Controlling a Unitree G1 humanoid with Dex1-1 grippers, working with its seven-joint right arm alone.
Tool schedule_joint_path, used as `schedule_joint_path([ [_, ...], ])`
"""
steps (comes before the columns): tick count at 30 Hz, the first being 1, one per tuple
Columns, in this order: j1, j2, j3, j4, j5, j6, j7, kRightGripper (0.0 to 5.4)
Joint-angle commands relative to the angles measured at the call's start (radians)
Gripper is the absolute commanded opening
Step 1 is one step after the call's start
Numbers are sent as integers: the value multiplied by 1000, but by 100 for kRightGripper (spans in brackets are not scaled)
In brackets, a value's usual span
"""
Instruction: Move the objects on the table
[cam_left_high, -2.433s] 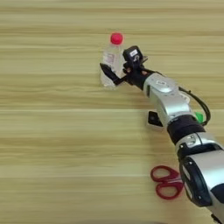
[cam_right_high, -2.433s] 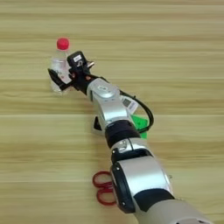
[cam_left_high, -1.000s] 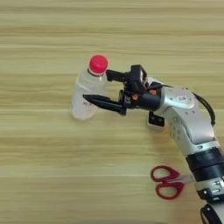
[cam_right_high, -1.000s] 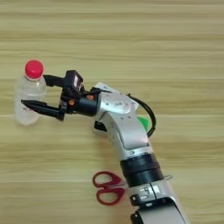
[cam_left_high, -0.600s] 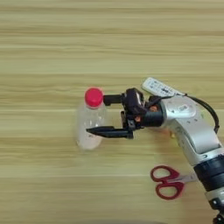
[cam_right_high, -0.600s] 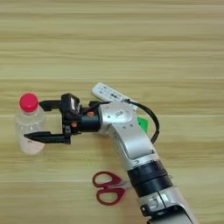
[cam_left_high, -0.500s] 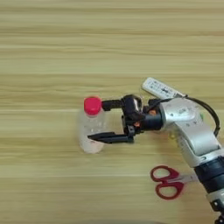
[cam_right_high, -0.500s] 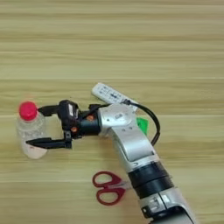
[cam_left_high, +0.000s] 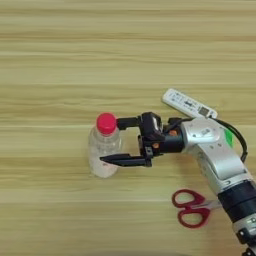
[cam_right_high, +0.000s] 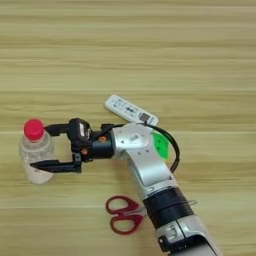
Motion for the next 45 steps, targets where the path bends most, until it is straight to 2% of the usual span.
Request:
schedule_joint_path([
  [1, -61, 18, -44, -12, 56, -19, -26, 312],
  [6, -78, 65, -47, 30, 46, -33, -60, 312],
  [14, -137, 152, 9, 158, -35, -86, -91, 312],
  [25, -151, 150, 26, 298, -83, -153, -90, 311],
  [42, -159, 151, 27, 325, -80, -167, -96, 311],
  [43, -159, 151, 27, 326, -80, -168, -96, 349],
  [45, -159, 152, 27, 327, -81, -169, -97, 372],
])
